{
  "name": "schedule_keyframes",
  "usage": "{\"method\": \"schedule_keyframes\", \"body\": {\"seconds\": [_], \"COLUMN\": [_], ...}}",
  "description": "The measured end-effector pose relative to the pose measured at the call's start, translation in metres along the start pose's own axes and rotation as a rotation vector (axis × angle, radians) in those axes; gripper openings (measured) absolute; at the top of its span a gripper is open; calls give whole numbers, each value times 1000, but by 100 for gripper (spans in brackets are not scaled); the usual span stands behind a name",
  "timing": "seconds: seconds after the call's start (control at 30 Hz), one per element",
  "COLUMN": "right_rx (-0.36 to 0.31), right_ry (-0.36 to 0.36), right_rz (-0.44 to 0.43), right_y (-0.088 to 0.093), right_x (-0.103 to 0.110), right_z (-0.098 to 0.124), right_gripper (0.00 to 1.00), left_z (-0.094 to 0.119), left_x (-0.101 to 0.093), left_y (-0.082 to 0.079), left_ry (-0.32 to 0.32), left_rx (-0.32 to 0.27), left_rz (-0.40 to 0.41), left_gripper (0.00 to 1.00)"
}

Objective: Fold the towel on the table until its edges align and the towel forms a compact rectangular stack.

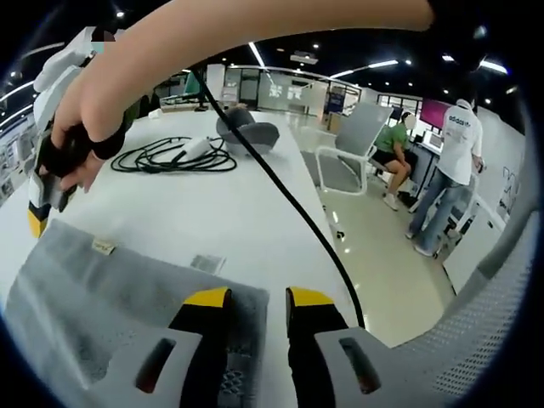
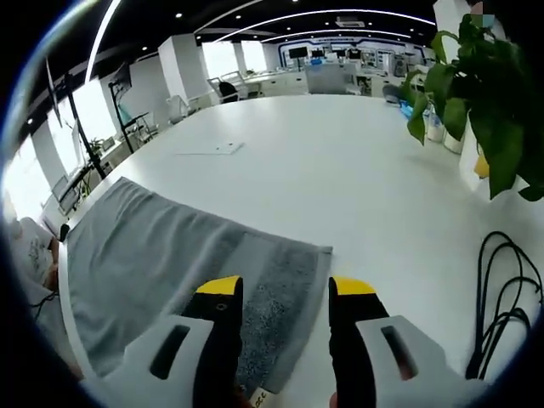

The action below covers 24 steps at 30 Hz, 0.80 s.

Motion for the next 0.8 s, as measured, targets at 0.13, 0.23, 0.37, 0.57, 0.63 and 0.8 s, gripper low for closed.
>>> {"method": "schedule_keyframes", "body": {"seconds": [0.13, 0.23, 0.37, 0.57, 0.63, 0.8], "right_rx": [-1, 4, 8, 25, 25, 24], "right_ry": [-10, -13, -9, -6, -1, 19], "right_rz": [4, 13, 15, 78, 76, 56], "right_y": [1, 3, 4, 4, 4, 6], "right_x": [2, 3, 3, 2, 3, -3], "right_z": [0, -1, -3, -10, -10, -16], "right_gripper": [39, 39, 39, 39, 39, 33], "left_z": [0, -2, -1, 2, 3, 4], "left_x": [4, 3, 3, 5, 6, 7], "left_y": [2, 2, 2, 0, 0, 0], "left_ry": [-23, -56, -70, -90, -96, -89], "left_rx": [16, 28, 38, 39, 38, 31], "left_rz": [-22, -56, -81, -83, -74, -60], "left_gripper": [20, 17, 17, 10, 10, 9]}}
Point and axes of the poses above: the point that each gripper's makers call its tool centre point, and the gripper's own axes: z roughly backward along the fingers, x roughly to its left, y roughly out of its underside, the point moved 3 cm from there along z, roughly backward along the fingers, and after that the axes turned 6 degrees about y, right-handed, at the moved point
